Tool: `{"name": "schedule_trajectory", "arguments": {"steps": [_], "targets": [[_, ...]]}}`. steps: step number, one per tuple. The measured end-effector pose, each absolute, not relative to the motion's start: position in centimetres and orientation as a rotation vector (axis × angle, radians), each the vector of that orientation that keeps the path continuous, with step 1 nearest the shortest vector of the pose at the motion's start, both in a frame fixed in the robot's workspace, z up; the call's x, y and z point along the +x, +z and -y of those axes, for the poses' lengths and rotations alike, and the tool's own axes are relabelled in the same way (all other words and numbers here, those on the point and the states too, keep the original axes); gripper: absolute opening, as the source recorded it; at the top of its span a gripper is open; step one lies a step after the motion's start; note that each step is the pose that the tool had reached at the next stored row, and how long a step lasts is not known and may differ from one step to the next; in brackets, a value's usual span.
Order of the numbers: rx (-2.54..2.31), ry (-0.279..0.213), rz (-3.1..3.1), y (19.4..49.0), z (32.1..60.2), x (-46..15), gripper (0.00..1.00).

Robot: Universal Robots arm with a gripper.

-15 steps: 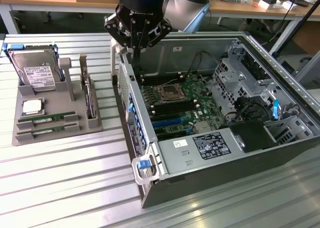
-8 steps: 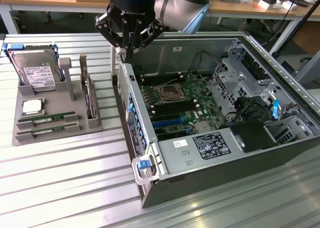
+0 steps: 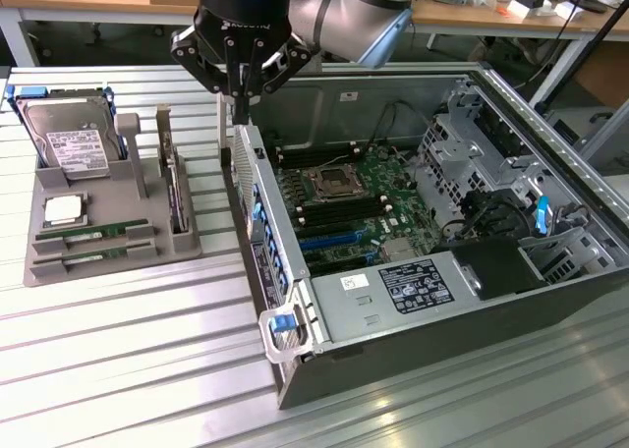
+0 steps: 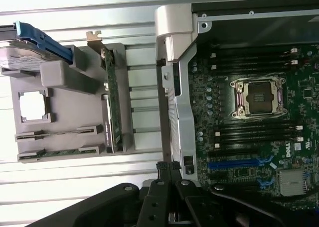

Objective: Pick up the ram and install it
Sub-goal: 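Reach for the ram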

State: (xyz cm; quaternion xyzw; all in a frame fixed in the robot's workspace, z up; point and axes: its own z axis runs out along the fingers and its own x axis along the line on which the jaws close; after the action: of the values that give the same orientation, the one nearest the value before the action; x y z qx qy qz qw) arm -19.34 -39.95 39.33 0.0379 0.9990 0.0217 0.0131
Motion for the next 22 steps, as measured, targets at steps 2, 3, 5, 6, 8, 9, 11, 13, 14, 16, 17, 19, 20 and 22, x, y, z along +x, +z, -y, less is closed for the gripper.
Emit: {"name": "schedule_trajectory", "arguments": {"steps": [2, 3, 5, 6, 8, 9, 11, 13, 14, 16, 17, 19, 20, 22], "targets": [[0.118, 0.068, -3.112, 39.3, 39.9, -19.7, 0.11], [0.118, 0.068, -3.112, 39.3, 39.9, -19.9, 0.11], [0.118, 0.068, -3.112, 39.3, 39.9, -20.3, 0.11], [0.118, 0.068, -3.112, 39.3, 39.9, -20.5, 0.11], [0.118, 0.068, -3.112, 39.3, 39.9, -20.9, 0.11], [0.118, 0.068, -3.112, 39.3, 39.9, -21.0, 0.11], [0.118, 0.068, -3.113, 39.3, 39.9, -21.3, 0.11], [0.118, 0.068, -3.112, 39.3, 39.9, -21.6, 0.11], [0.118, 0.068, -3.112, 39.3, 39.9, -21.7, 0.11], [0.118, 0.068, -3.112, 39.3, 39.9, -21.9, 0.11], [0.118, 0.068, -3.113, 39.3, 39.9, -22.2, 0.11], [0.118, 0.068, -3.113, 39.3, 39.9, -22.7, 0.11], [0.118, 0.068, -3.113, 39.3, 39.9, -23.0, 0.11], [0.118, 0.068, -3.112, 39.3, 39.9, -23.5, 0.11]]}}
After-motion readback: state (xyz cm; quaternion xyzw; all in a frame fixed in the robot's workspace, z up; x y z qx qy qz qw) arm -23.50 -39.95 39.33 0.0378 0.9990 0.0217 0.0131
